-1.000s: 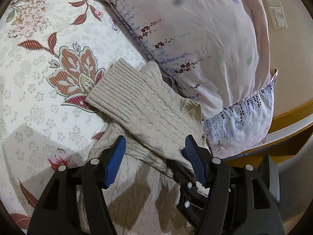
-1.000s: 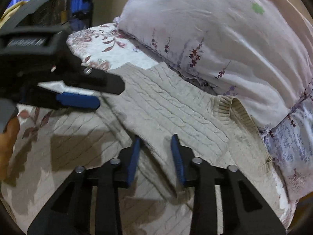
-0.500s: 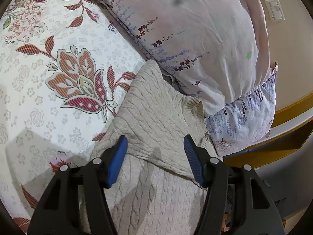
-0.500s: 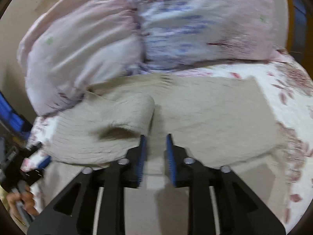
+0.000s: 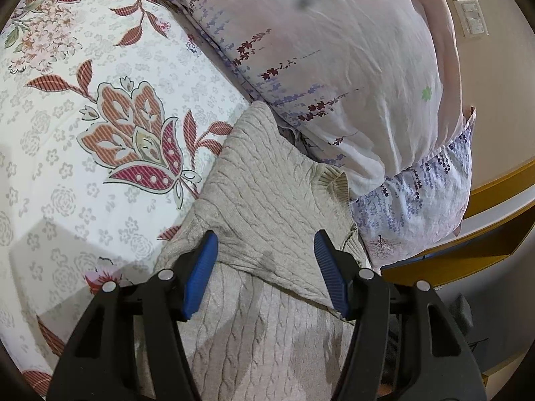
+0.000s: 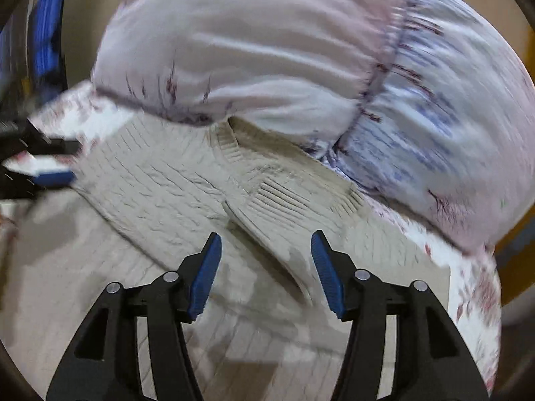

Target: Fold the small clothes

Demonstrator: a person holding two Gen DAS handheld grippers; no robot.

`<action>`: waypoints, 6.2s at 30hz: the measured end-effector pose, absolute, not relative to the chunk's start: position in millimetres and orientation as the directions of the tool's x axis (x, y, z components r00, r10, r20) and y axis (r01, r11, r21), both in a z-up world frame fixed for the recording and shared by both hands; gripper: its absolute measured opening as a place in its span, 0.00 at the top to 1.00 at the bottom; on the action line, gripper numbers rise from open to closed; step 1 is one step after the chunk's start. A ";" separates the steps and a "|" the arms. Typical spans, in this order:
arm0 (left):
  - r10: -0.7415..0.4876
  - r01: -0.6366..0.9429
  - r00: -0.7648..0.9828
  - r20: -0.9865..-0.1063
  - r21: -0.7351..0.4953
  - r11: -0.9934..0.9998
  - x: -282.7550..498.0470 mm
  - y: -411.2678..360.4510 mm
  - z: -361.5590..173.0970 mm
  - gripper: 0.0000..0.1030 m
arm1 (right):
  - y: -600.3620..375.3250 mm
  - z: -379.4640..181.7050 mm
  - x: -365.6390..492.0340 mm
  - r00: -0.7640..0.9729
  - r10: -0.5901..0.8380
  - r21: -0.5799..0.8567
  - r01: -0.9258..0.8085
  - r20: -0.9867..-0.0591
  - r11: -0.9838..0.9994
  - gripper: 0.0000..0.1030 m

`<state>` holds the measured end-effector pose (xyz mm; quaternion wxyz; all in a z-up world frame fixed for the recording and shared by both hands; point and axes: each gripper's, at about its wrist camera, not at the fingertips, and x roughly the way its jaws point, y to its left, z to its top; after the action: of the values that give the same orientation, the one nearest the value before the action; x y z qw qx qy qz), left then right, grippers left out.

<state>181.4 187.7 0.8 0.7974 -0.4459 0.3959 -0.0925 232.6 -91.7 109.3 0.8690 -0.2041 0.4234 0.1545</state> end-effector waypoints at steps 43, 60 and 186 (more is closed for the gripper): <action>-0.519 -0.015 0.616 -0.593 -0.667 0.745 115.2 199.0 31.5 0.31 | -318.0 93.7 208.7 0.517 0.284 0.436 0.200 -0.808 0.878 0.53; -0.605 0.015 0.554 -0.571 -0.720 0.693 33.3 190.9 11.3 0.34 | -388.9 104.3 92.6 0.452 0.334 0.469 0.228 -0.827 0.853 0.50; -0.351 -0.006 0.595 -0.723 -0.440 0.898 205.7 177.9 18.1 0.94 | -339.1 93.7 198.7 0.492 0.022 0.138 0.199 -0.870 0.970 0.90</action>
<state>205.7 177.9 18.1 0.8697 -0.2030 0.4388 -0.0992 198.7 -339.1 93.7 0.8567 0.1104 0.5012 -0.0515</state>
